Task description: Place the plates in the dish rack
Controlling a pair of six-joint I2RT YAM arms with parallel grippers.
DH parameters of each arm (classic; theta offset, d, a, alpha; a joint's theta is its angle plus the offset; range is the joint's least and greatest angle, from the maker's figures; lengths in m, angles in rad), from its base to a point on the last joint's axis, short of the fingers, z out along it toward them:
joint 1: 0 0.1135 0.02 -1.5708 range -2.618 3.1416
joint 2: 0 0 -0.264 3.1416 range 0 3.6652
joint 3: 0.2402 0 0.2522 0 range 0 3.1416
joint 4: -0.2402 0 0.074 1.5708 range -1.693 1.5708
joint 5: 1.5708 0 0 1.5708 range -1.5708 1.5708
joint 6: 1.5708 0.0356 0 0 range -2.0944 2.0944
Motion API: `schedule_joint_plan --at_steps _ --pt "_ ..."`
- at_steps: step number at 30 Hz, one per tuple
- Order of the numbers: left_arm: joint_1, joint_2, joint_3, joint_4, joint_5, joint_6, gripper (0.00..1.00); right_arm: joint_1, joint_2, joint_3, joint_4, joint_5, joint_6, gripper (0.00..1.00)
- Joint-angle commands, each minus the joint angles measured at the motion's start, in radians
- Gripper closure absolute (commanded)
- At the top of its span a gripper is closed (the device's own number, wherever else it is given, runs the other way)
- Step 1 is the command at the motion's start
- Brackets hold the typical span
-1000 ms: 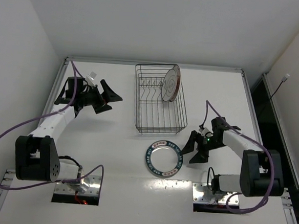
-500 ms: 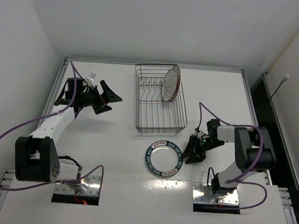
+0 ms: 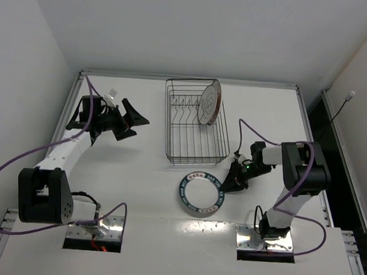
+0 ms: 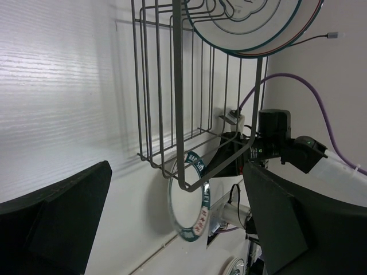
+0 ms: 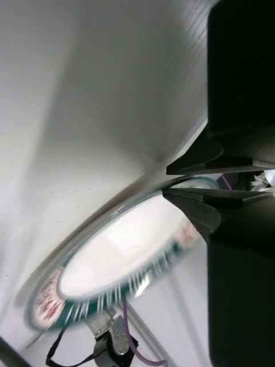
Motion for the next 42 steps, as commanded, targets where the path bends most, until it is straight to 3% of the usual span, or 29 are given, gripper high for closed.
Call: schedule_joint_plan --at_steps 1,4,11,17,22,27,30,38,42 --pt "0.019 -0.032 -0.004 0.024 0.006 -0.016 0.02 0.006 0.016 0.012 0.022 0.074 -0.026 0.93" --pt "0.019 -0.032 0.005 0.024 0.015 -0.016 0.02 0.016 -0.05 0.025 -0.028 0.117 -0.026 0.96" --pt "0.019 -0.012 0.005 0.024 0.015 -0.016 0.02 0.148 -0.337 0.158 -0.345 0.281 0.008 0.97" --pt "0.019 -0.002 0.025 0.024 0.015 -0.016 0.02 0.173 -0.567 0.397 -0.594 0.441 0.026 1.0" --pt "0.019 0.007 0.034 0.024 0.015 -0.016 0.02 0.173 -0.601 0.705 -0.72 0.488 0.017 1.0" --pt "0.019 0.007 0.034 0.024 0.015 -0.016 0.02 0.173 -0.473 1.027 -0.74 0.512 0.037 1.0" --pt "0.019 -0.005 0.034 0.015 0.015 -0.016 0.02 0.173 -0.399 1.121 -0.664 0.556 0.059 1.0" --pt "0.019 -0.015 0.024 -0.027 0.015 0.012 0.02 0.245 -0.082 1.529 -0.576 0.97 0.059 1.0" --pt "0.028 -0.024 0.024 -0.045 0.015 0.021 0.02 0.314 0.047 1.608 -0.518 1.116 0.04 1.0"
